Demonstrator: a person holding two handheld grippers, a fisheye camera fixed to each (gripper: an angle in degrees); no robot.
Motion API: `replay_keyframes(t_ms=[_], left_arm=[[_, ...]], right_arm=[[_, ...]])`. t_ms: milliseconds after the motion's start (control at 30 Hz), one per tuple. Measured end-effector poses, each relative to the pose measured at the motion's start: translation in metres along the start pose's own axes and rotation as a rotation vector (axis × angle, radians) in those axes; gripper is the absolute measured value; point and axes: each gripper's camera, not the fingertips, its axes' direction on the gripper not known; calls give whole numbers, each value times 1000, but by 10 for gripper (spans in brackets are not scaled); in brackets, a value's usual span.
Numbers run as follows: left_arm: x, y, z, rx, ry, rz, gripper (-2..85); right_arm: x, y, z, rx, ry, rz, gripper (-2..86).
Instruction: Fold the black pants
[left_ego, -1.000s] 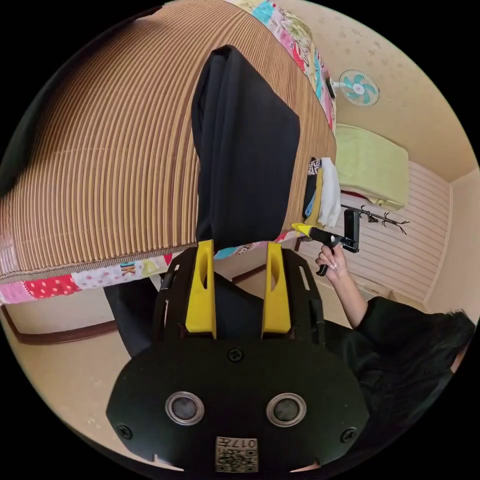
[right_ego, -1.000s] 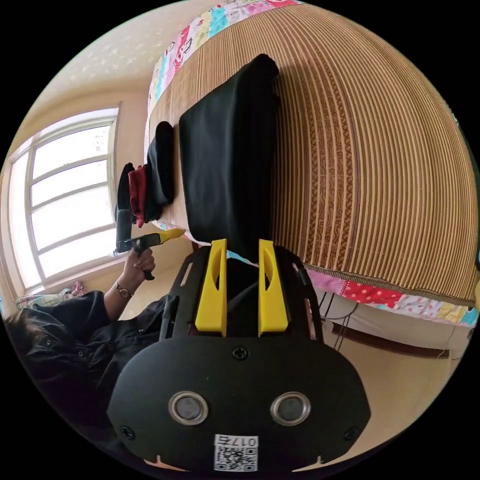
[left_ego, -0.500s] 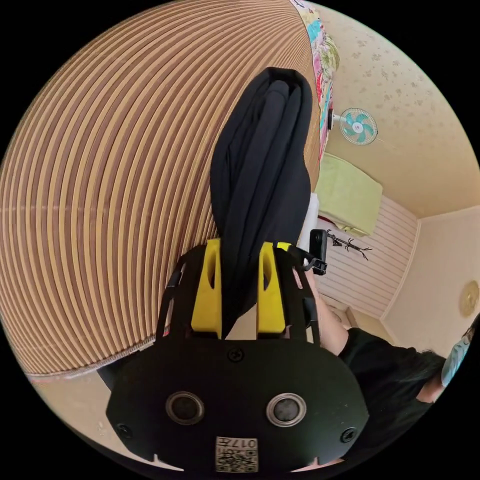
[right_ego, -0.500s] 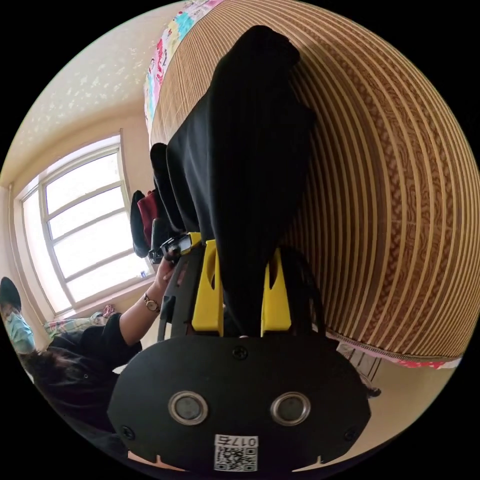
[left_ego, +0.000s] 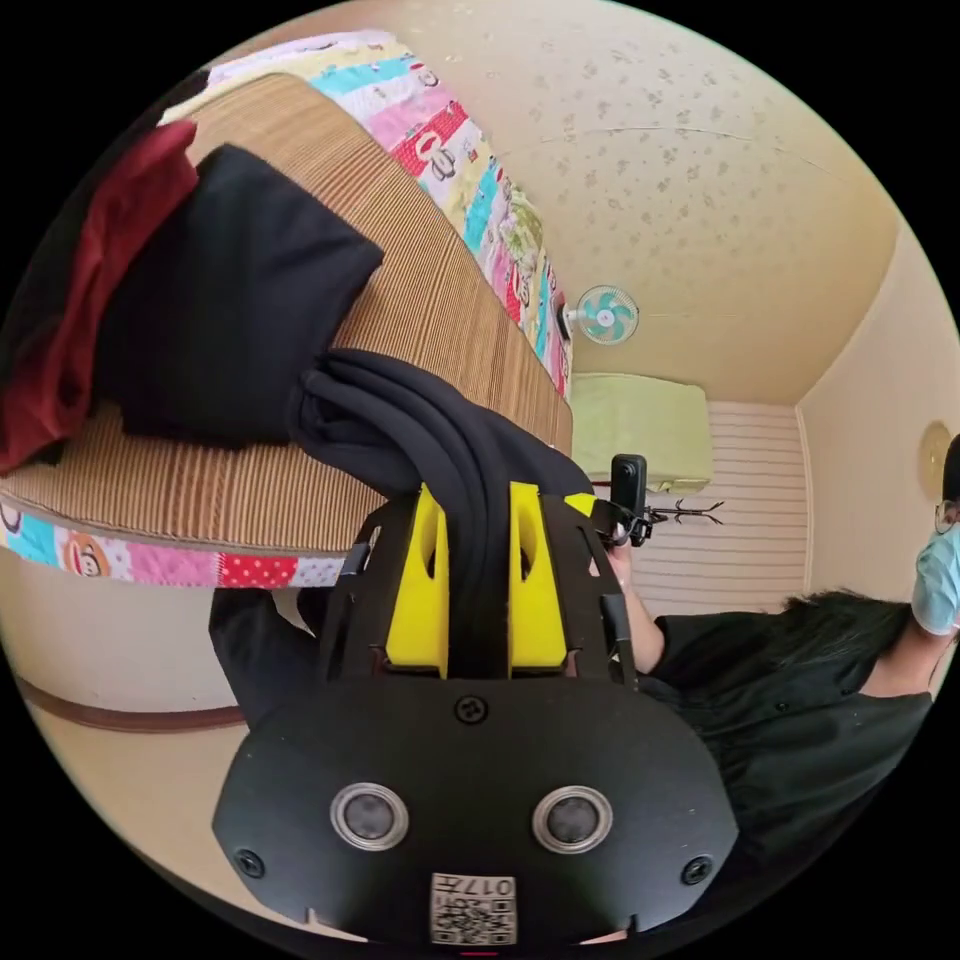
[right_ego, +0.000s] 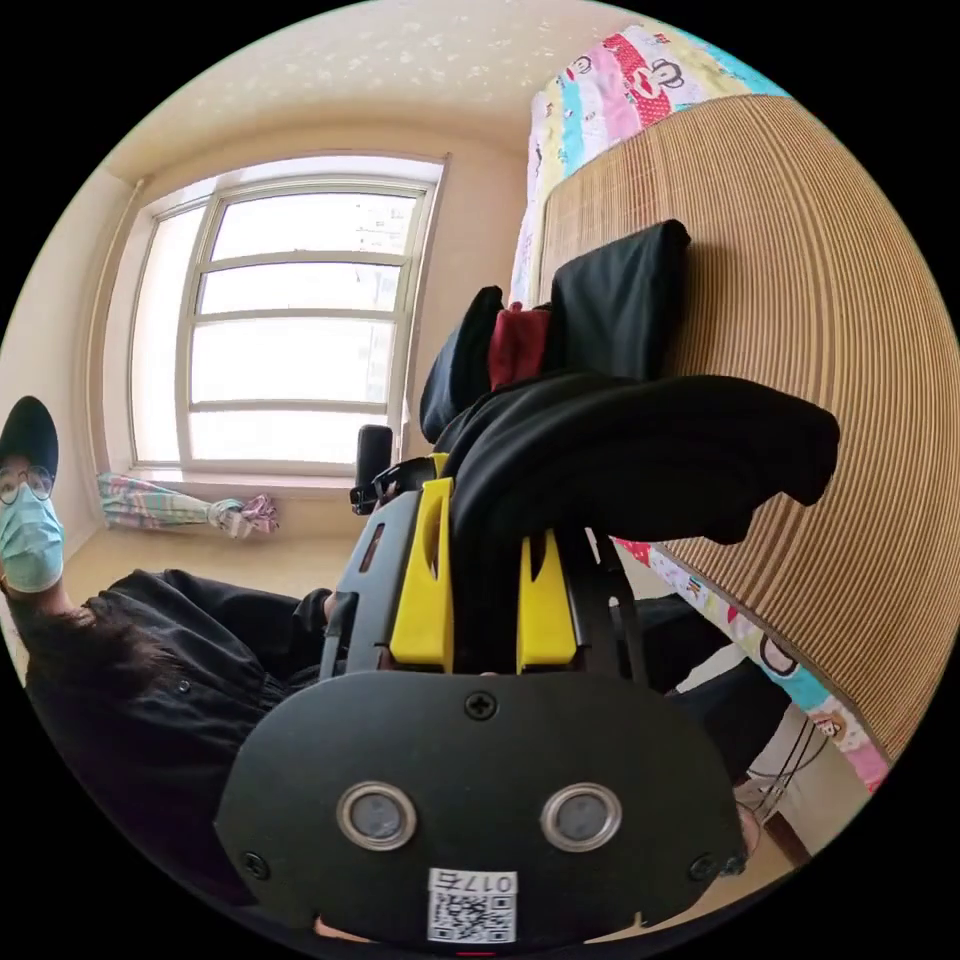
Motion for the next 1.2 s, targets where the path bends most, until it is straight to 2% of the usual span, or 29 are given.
replay_keyframes(t_ms=[100, 133, 200, 233, 267, 400, 500, 600, 667, 700, 767, 800, 833, 867, 900, 967, 1000, 1067, 1100, 1167, 1200], left_arm=[[4, -31, -36, 95, -87, 120, 104], [-7, -45, -42, 115, -170, 120, 119], [-38, -60, -45, 158, -367, -30, 125], [-59, -60, -46, 193, -469, -159, 124], [-71, -57, -45, 214, -516, -213, 123], [-76, -21, -23, 267, -588, -182, 120], [-58, 17, 23, 260, -716, -79, 101], [-24, 38, 91, 192, -877, 97, 84], [16, 41, 149, 153, -1010, 330, 75], [27, 39, 164, 154, -1050, 388, 72], [69, 29, 212, 247, -1177, 545, 44], [79, 25, 222, 285, -1199, 561, 32], [97, 16, 241, 336, -1216, 592, 16], [117, 5, 260, 344, -1196, 632, 8], [127, 0, 269, 342, -1172, 649, 5], [162, -18, 298, 340, -1000, 677, -1], [169, -21, 303, 339, -939, 671, -2], [190, -34, 322, 320, -623, 631, -3], [193, -37, 326, 304, -537, 626, -4], [203, -49, 351, 195, -242, 645, -4], [205, -52, 359, 161, -199, 662, -4]], right_arm=[[-36, -57, 38, 48, 48, -130, 91], [-35, -79, 58, 57, 113, -139, 99], [-11, -111, 91, -1, 241, 27, 112], [10, -125, 109, -80, 299, 177, 112], [21, -127, 117, -125, 313, 239, 106], [14, -93, 96, -74, 304, 172, 86], [17, -45, 50, -43, 461, 219, 77], [5, 8, -20, 85, 726, 235, 71], [-27, 43, -70, 193, 1041, 156, 69], [-38, 52, -82, 228, 1133, 125, 68], [-84, 90, -127, 494, 1498, 39, 62], [-93, 100, -140, 592, 1565, 40, 60], [-105, 121, -167, 778, 1636, 77, 56], [-104, 138, -198, 881, 1617, 134, 53], [-99, 145, -215, 896, 1584, 174, 52], [-50, 171, -280, 900, 1428, 449, 56], [-34, 179, -294, 889, 1393, 517, 59], [29, 209, -340, 827, 1287, 711, 73], [43, 216, -350, 818, 1272, 750, 76], [94, 232, -390, 757, 1219, 846, 89], [106, 233, -401, 736, 1211, 859, 93]])
